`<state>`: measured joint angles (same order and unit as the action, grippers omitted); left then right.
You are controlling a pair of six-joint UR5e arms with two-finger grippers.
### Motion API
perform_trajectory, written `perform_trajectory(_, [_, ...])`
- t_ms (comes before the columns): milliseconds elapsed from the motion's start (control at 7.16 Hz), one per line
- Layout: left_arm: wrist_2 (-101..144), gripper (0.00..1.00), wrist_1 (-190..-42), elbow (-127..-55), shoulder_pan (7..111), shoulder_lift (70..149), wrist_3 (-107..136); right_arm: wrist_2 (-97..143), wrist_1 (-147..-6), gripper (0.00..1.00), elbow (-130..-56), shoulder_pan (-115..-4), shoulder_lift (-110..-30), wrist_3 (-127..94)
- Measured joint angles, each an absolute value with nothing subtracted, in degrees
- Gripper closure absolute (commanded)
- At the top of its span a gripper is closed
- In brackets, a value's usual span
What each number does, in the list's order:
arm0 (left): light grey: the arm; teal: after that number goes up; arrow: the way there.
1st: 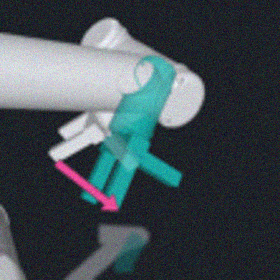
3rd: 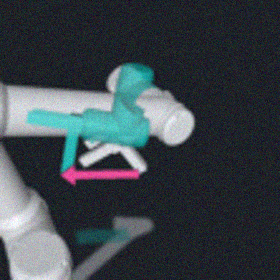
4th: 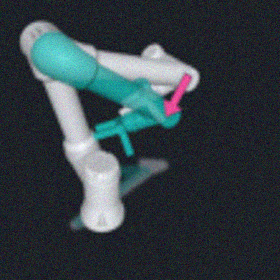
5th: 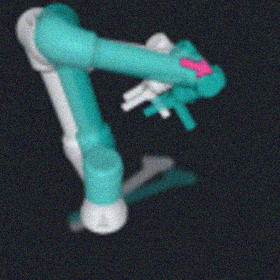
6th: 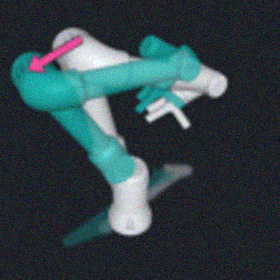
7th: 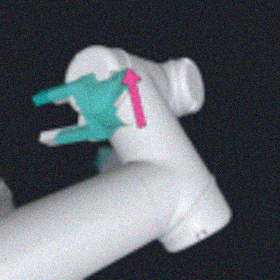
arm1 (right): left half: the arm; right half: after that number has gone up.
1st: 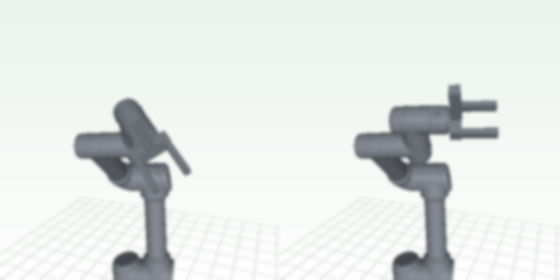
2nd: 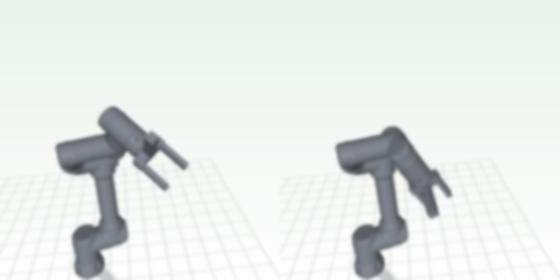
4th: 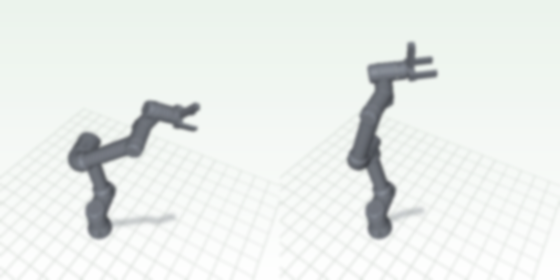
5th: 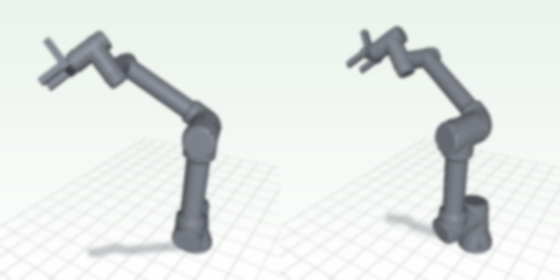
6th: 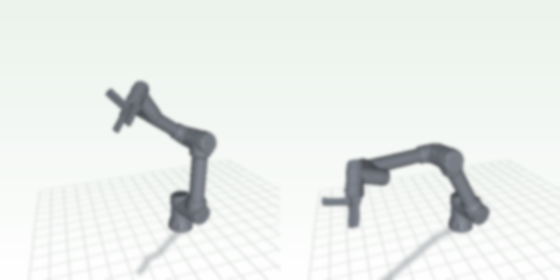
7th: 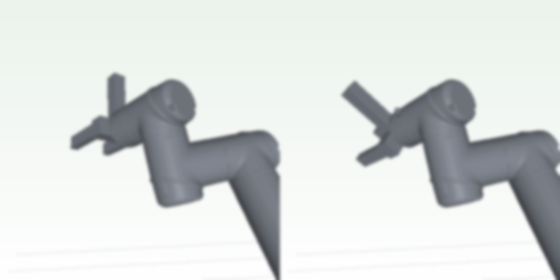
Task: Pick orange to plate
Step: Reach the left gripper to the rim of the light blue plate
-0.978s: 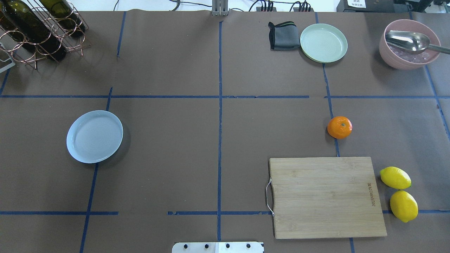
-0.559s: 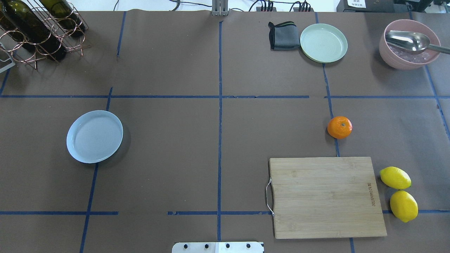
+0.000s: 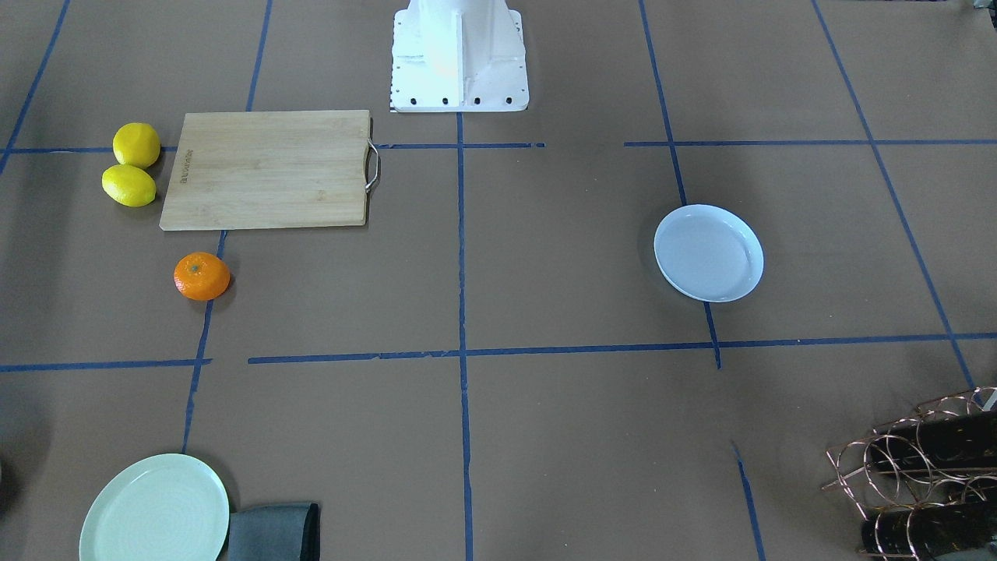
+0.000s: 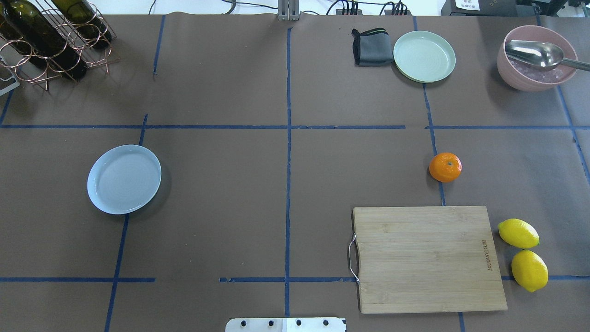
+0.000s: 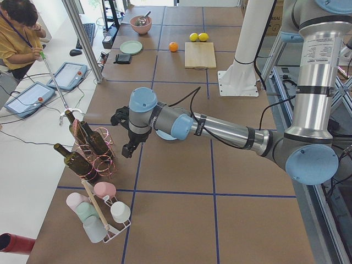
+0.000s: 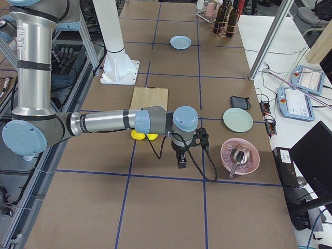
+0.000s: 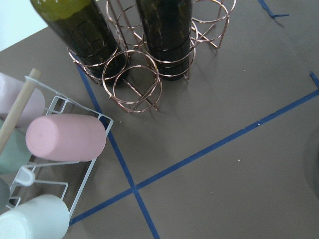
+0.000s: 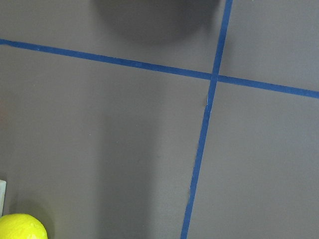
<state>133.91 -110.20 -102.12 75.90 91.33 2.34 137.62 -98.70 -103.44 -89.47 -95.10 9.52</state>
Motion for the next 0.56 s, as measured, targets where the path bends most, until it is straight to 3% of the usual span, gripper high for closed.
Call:
perform_trajectory(279, [129.24, 0.00, -119.34, -102.24, 63.28, 90.89, 25.47, 137.58, -98.70, 0.00, -103.44, -89.47, -95.15, 9.57])
perform_trajectory(419, [125.23, 0.05, -123.30, -102.13, 57.82, 89.97, 35.69, 137.56, -98.70, 0.00, -103.40, -89.47, -95.17, 9.58])
perform_trajectory(559, [121.63, 0.18, -126.24, -101.82, 54.07, 88.65, 42.29, 137.55, -98.70, 0.00, -103.38, -89.47, -95.18, 9.58])
